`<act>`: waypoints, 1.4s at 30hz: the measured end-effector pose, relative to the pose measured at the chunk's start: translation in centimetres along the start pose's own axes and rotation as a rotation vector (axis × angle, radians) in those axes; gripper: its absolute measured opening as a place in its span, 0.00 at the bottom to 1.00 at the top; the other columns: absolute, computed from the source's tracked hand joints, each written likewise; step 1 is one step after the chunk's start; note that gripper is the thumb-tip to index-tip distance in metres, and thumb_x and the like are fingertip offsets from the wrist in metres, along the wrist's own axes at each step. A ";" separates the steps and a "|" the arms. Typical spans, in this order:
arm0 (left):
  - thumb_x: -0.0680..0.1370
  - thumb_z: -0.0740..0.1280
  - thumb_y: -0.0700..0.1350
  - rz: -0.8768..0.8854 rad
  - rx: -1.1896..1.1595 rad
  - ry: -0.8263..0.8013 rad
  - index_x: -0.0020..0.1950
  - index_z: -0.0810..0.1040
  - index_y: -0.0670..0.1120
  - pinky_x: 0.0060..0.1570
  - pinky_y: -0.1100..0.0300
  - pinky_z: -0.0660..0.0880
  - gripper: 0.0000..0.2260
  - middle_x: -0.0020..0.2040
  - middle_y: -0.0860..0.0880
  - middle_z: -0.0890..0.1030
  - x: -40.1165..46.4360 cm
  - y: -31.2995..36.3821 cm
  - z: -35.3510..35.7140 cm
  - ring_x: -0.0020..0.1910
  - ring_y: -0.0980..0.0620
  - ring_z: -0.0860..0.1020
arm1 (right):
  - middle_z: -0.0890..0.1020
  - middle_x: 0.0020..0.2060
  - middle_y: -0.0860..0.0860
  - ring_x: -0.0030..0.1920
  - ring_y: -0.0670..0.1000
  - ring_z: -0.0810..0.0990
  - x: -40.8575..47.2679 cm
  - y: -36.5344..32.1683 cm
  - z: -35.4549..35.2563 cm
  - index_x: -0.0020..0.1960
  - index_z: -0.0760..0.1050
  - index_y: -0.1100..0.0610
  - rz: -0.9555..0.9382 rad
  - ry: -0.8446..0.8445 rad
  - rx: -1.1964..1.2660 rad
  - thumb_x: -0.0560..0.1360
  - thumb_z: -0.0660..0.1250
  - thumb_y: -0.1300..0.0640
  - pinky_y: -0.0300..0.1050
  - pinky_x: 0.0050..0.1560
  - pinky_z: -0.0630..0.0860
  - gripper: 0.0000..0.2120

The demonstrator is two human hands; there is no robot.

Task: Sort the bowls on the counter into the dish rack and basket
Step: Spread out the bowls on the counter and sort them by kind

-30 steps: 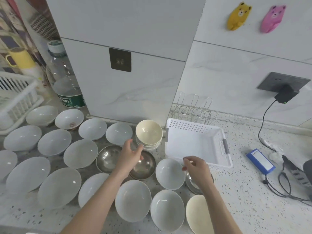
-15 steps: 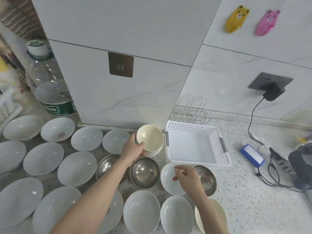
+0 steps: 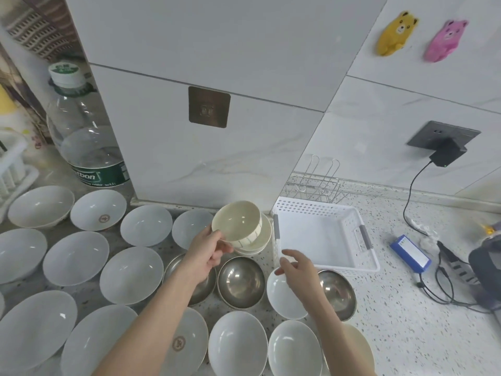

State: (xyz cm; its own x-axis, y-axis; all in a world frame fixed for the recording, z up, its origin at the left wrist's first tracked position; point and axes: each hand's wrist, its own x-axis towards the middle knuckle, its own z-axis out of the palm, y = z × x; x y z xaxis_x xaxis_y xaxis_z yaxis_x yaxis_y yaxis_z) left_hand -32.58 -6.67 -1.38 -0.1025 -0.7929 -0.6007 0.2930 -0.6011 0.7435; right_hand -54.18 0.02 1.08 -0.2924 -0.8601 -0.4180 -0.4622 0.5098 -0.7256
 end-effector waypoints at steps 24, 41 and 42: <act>0.79 0.62 0.38 -0.107 -0.351 0.061 0.52 0.74 0.40 0.15 0.69 0.56 0.04 0.28 0.47 0.76 -2.8 -0.8 -4.8 0.18 0.60 0.62 | 0.85 0.46 0.59 0.25 0.38 0.77 3.3 -5.1 5.4 0.71 0.61 0.54 0.100 -0.028 0.062 0.75 0.54 0.65 0.34 0.28 0.66 0.24; 0.80 0.59 0.37 0.088 -0.452 0.144 0.41 0.73 0.43 0.13 0.69 0.56 0.08 0.26 0.47 0.74 -8.1 -5.8 0.1 0.16 0.59 0.62 | 0.86 0.39 0.55 0.30 0.40 0.82 -1.7 -1.8 -1.6 0.63 0.66 0.47 -0.084 -0.038 0.246 0.75 0.55 0.62 0.42 0.36 0.69 0.19; 0.80 0.59 0.37 0.090 -0.469 0.133 0.41 0.72 0.42 0.14 0.69 0.56 0.08 0.26 0.47 0.74 -8.4 -6.4 1.1 0.16 0.59 0.62 | 0.86 0.34 0.52 0.32 0.39 0.82 -2.0 -1.1 -2.9 0.63 0.65 0.45 -0.115 -0.031 0.220 0.75 0.56 0.61 0.43 0.37 0.69 0.19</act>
State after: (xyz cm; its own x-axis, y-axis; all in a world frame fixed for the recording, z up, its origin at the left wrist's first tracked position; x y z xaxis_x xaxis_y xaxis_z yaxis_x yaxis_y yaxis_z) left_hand -34.62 3.73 -0.76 0.0560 -0.8014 -0.5955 0.6945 -0.3972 0.5999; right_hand -55.49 1.29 4.29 -0.2206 -0.9142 -0.3399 -0.2965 0.3948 -0.8696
